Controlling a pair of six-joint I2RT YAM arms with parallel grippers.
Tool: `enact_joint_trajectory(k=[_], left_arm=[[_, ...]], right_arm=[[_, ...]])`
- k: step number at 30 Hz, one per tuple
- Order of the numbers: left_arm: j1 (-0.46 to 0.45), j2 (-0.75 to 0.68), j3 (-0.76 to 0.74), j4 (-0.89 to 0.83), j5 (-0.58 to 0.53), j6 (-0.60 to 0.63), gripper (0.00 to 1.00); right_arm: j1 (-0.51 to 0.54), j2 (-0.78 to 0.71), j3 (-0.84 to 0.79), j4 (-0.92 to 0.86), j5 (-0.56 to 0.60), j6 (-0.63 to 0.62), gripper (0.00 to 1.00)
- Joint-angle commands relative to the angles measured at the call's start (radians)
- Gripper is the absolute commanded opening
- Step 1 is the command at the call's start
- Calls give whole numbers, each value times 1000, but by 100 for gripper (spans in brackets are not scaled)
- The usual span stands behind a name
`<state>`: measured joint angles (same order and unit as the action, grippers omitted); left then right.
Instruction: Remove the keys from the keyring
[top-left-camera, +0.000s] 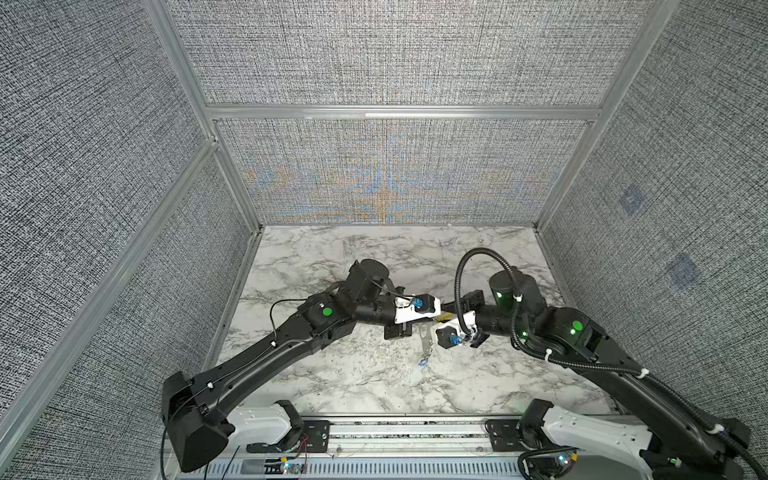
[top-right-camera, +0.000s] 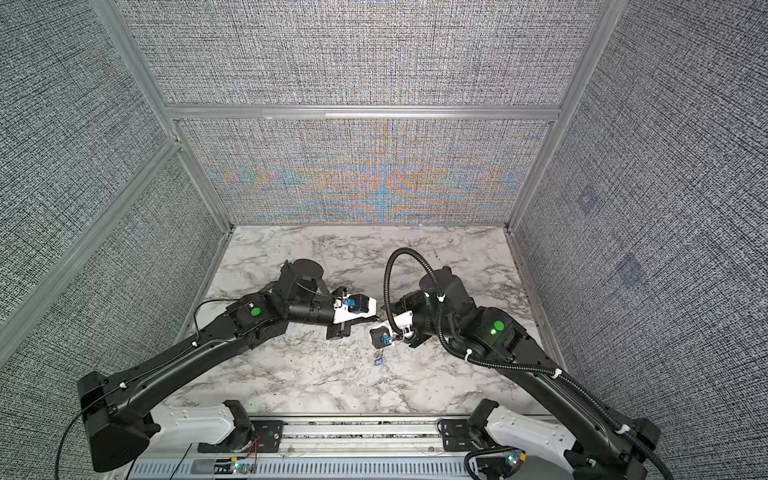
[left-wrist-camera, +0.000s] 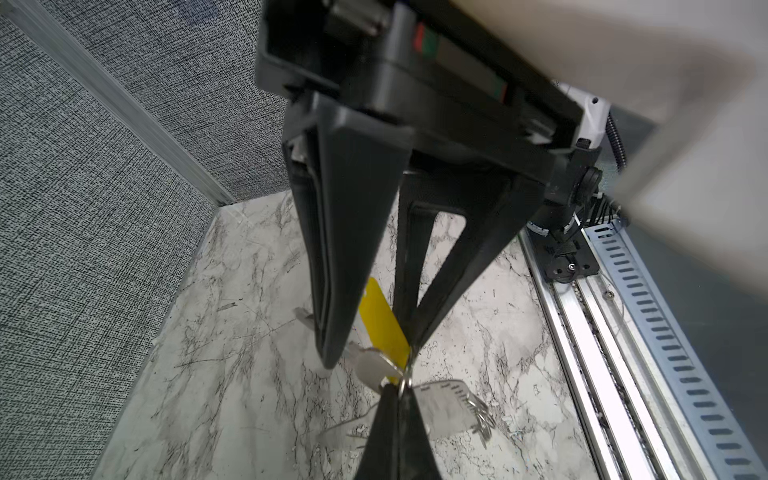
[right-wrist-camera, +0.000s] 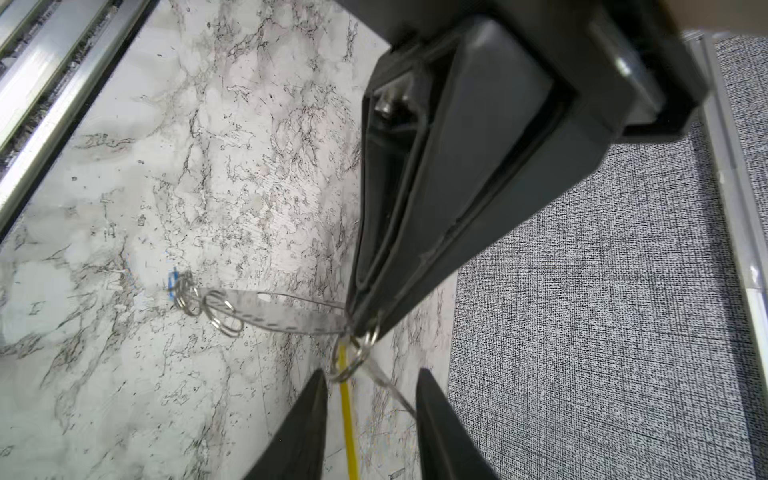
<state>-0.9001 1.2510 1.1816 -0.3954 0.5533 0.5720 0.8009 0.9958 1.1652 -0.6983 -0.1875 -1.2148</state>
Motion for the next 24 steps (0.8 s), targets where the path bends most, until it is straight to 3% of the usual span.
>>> enact_joint_trajectory(k=[1,17,24], left_arm=[[1,0,13,7,27,7,0],[3,-18,-3,35,11,-13,0],[27,-59,-49,118,31,-67,0]], right_arm=[[6,-5,-5,-20,14,-25,34],[30,-55,-79,64,128,-11,2],[28,-66,-84,45,159,53,0]])
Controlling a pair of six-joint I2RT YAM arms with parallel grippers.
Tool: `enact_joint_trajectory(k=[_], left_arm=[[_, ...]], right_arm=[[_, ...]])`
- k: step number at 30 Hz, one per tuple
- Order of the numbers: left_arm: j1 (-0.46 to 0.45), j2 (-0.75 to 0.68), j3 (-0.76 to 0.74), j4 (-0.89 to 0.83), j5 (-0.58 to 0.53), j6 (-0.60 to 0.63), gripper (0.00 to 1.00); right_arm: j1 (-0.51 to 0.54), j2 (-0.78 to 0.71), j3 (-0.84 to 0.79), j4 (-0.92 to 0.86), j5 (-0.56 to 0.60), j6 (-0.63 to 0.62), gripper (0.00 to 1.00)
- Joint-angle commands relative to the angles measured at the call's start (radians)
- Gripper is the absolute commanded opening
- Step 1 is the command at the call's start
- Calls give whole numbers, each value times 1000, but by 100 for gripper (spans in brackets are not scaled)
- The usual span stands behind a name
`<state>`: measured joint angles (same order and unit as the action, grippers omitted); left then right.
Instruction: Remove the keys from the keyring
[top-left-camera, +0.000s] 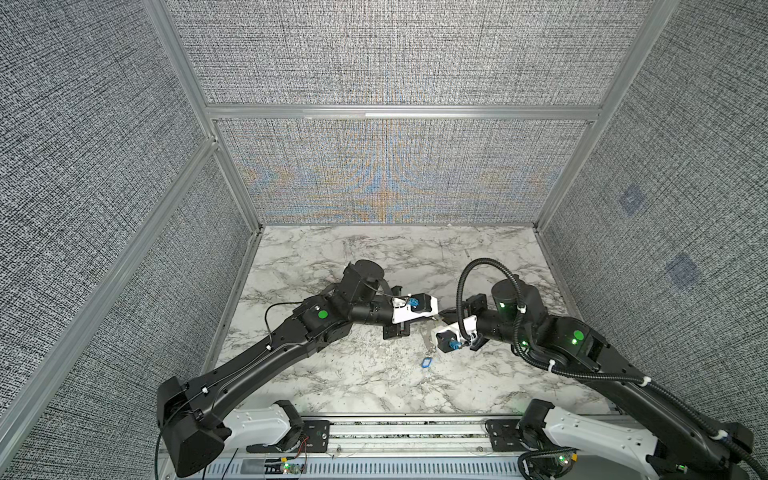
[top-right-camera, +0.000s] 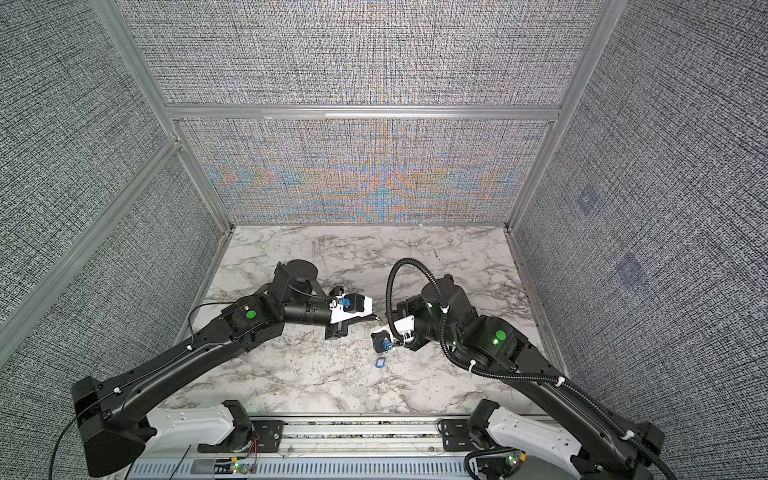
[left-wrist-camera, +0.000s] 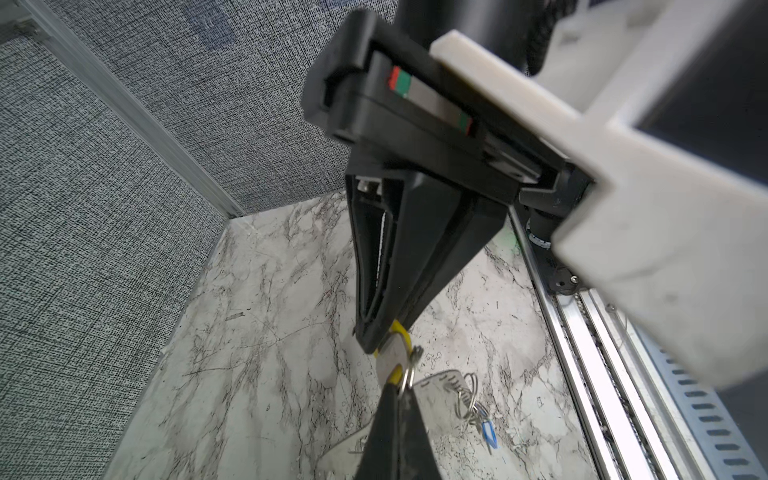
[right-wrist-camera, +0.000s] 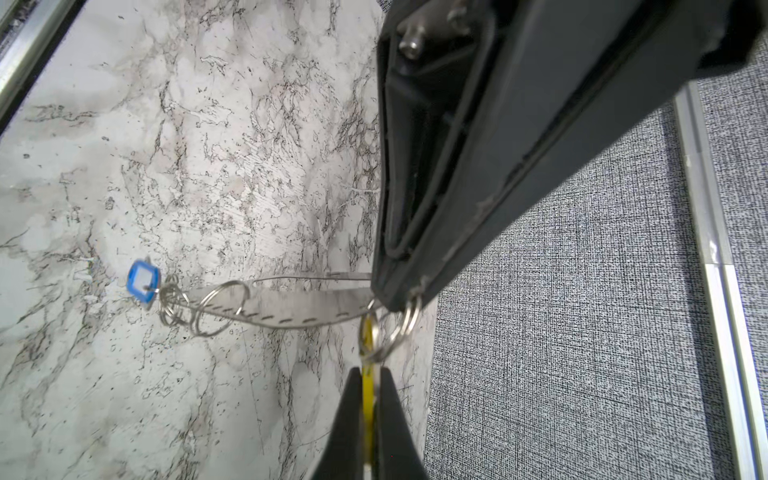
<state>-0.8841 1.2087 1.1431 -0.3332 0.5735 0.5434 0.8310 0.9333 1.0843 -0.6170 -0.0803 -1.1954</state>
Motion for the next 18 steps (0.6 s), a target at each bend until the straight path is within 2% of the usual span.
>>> enact_joint_trajectory(k=[1,18], left_arm=[[14,-21,-17,66,12,-45,0],[24,-48,-59,81,-18,-41,0]], right_arm=[[-3,-7,-1,-34,59,51,0],[-19,19,63,-174,54,126,0]])
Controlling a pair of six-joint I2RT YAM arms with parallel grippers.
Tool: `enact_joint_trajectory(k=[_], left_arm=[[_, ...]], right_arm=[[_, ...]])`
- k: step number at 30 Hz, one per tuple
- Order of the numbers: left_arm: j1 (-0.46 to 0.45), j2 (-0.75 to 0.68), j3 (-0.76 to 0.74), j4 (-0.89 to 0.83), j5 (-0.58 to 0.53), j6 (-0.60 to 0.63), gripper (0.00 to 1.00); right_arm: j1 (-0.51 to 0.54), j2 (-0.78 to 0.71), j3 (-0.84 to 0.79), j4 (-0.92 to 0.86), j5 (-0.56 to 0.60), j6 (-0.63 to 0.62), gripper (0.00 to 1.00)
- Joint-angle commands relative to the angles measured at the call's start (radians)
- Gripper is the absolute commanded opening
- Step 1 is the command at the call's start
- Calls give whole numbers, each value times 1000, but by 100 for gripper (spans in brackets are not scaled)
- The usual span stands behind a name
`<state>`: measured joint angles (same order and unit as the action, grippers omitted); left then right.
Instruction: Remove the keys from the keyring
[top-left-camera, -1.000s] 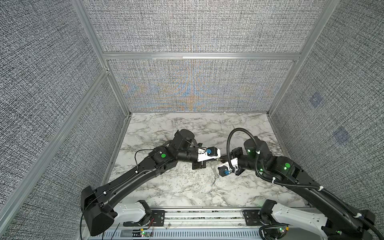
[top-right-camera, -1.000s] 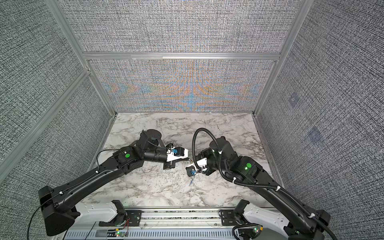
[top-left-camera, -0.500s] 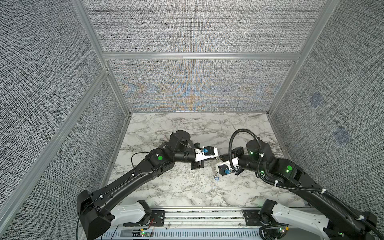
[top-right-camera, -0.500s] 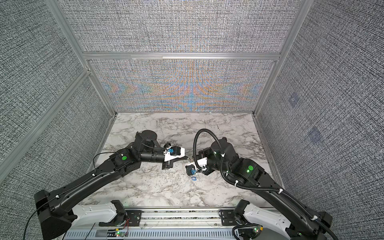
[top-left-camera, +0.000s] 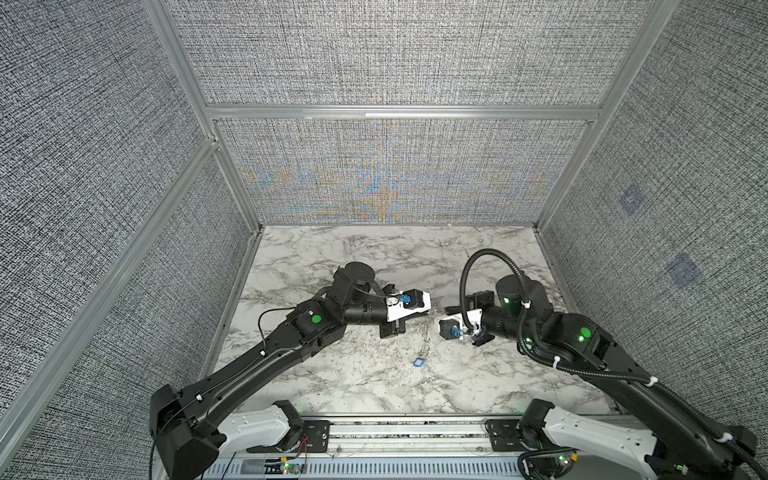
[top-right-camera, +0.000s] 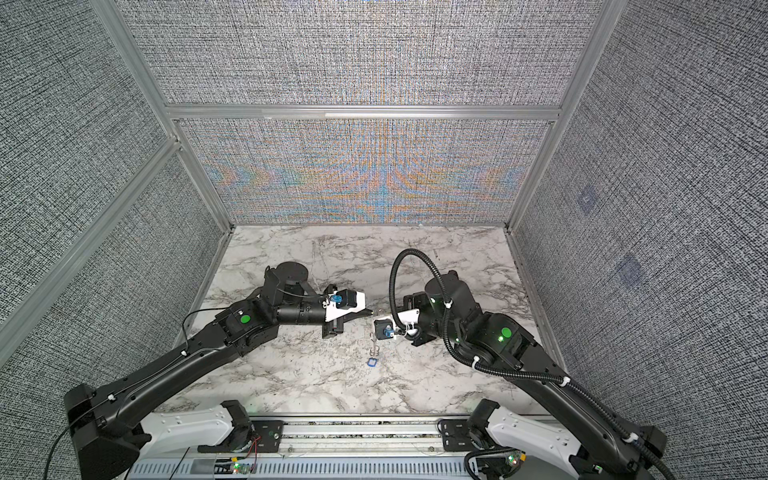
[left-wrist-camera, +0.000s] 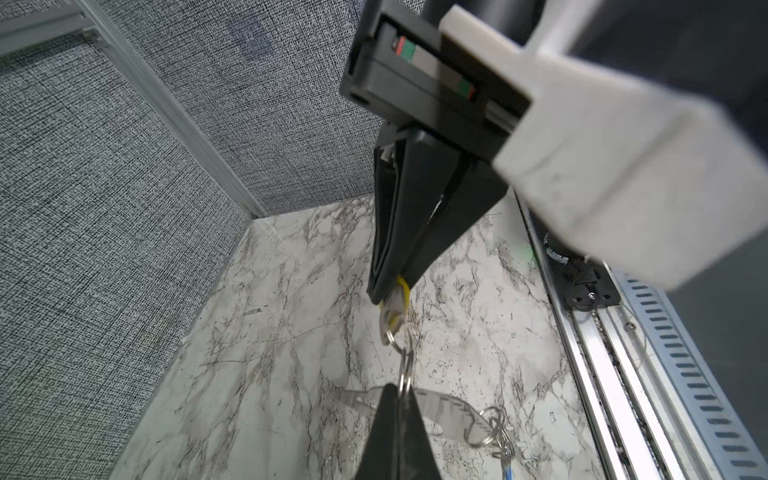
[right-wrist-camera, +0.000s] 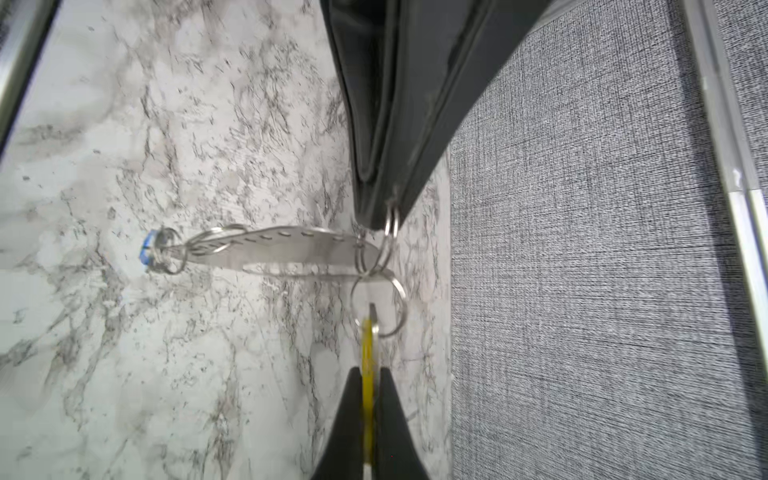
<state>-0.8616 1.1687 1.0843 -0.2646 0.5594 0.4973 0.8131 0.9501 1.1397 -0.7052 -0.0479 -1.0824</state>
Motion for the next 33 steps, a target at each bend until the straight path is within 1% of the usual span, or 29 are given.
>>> enact_joint_trajectory(k=[1,6,12,15,25,33], left_arm=[[1,-8,0,14,-4,5,0],[2,-9,0,29,-4,-1,0],[4,-17,-22,100,-23,-44,0],[10,-31,-47,168,-29,-86,0],[31,-67,-171,451,35,-277,0],[33,-72,-233,598,35,-362,0]], right_arm=[[0,2,8,-92,19,13,0],[0,4,6,-80,-1,22,0],[-2,10,-7,-64,5,34,0],[-2,10,-18,-46,-1,66,0],[-3,9,-35,45,-42,147,0],[-5,27,-41,95,-85,178,0]])
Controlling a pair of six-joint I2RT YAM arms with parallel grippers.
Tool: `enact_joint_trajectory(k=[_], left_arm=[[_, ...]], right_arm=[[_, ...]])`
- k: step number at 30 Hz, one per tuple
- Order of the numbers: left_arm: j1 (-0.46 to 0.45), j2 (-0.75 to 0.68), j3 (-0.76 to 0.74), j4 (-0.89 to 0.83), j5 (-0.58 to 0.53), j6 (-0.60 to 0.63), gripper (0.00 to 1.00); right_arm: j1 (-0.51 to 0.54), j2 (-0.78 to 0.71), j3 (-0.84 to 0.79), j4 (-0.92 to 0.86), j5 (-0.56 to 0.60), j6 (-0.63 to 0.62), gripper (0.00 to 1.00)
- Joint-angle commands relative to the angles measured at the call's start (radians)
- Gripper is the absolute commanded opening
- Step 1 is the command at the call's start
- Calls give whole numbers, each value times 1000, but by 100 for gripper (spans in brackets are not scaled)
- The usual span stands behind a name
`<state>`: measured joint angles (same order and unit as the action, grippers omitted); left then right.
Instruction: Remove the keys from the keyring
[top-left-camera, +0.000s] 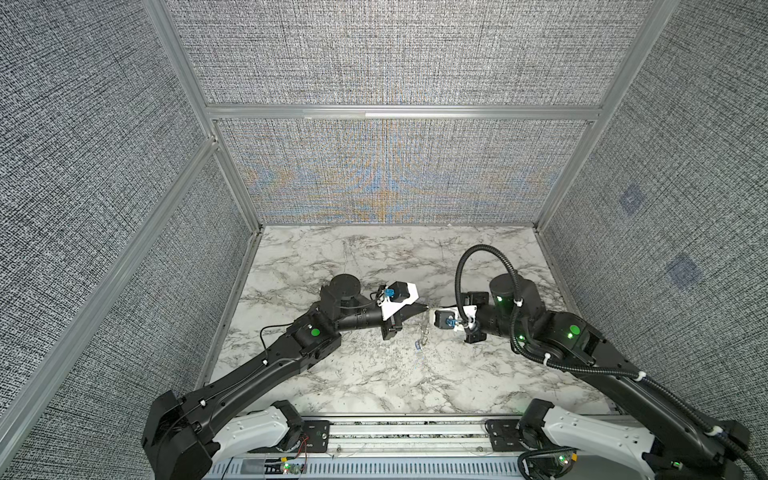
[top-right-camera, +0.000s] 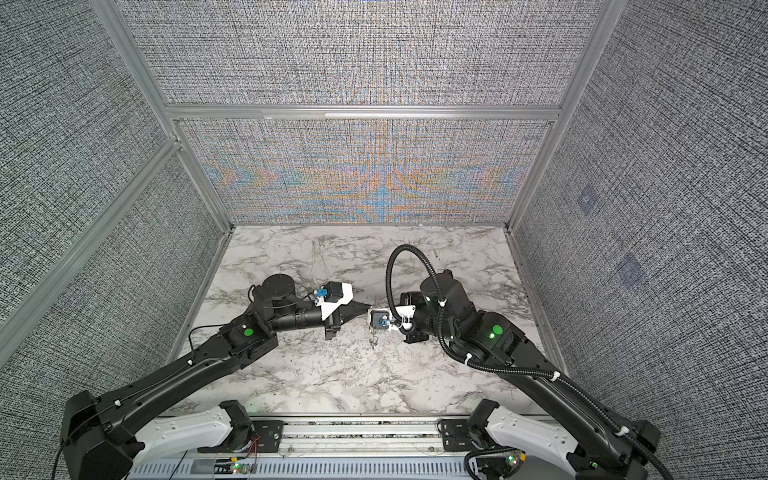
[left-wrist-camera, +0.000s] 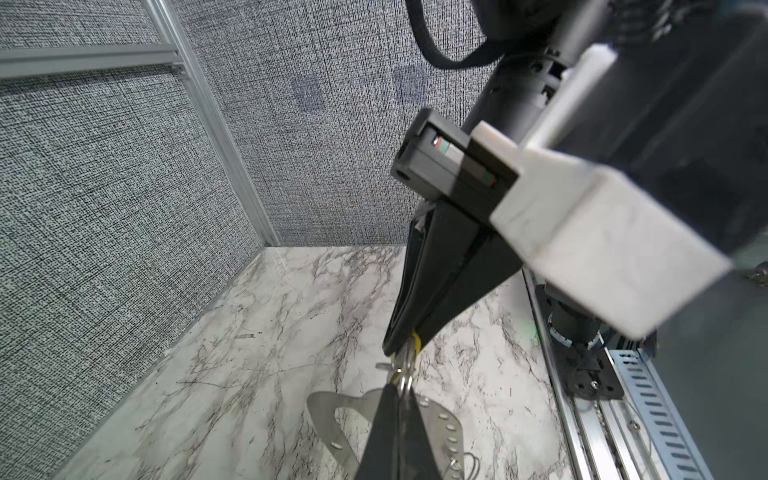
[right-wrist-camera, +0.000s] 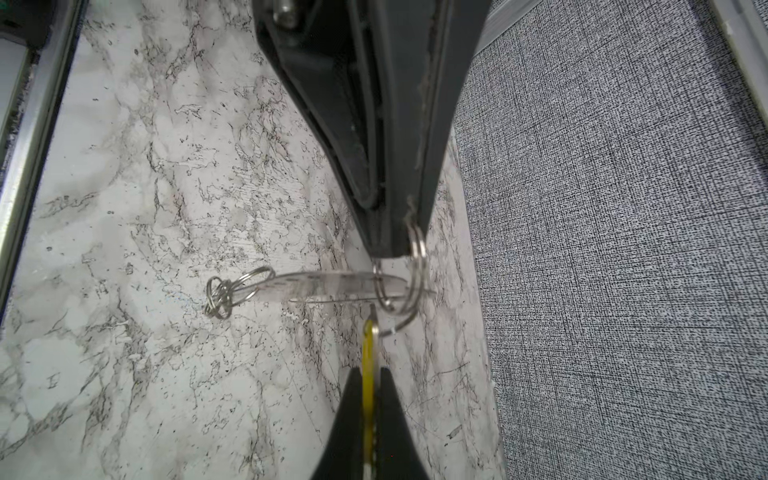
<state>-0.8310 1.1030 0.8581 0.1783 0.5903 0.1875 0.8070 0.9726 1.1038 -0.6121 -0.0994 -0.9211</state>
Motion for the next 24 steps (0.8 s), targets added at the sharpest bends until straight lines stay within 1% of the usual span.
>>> enact_joint_trajectory(k=[1,9,18,24], left_arm=[[3,-6,-13,175,7,-65,0],[3,-10,-50,241,-8,-97,0],[4,-20,-100,354,-79,-140,0],[6,-30,-90,322,-76,-125,0]], right_arm=[[1,9,-6,6,-39,19,0],[1,23,-5,37,-64,36,0],[3,16,-39,111,-42,66,0],[2,-24,-73,134,-2,93,0]])
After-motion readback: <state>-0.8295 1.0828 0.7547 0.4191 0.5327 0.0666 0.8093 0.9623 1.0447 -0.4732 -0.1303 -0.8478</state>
